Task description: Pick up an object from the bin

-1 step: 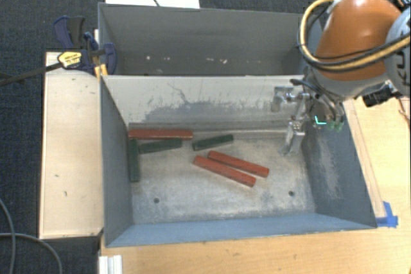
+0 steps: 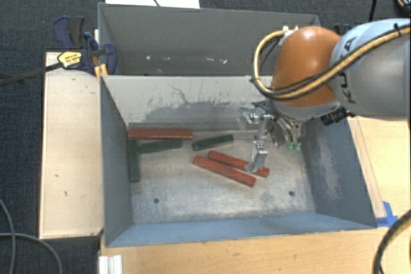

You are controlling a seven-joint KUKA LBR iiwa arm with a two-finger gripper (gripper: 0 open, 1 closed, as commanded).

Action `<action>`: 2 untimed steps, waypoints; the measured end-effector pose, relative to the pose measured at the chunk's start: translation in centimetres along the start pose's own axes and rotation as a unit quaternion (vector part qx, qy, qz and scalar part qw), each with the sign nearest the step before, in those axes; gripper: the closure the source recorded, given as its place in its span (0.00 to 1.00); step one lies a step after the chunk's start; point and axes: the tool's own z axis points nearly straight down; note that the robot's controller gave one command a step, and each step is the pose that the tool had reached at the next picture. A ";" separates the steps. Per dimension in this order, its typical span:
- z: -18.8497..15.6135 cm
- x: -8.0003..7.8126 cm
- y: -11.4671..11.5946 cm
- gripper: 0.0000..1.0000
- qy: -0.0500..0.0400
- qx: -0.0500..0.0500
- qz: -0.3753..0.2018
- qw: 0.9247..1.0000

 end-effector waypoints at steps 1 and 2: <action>7.6 3.3 1.8 0.00 0.001 0.001 0.044 0.999; 7.1 3.0 1.7 1.00 -0.003 0.001 0.044 0.999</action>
Offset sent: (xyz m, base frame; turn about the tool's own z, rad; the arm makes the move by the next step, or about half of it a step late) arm -0.0311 0.0157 -0.0722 0.0891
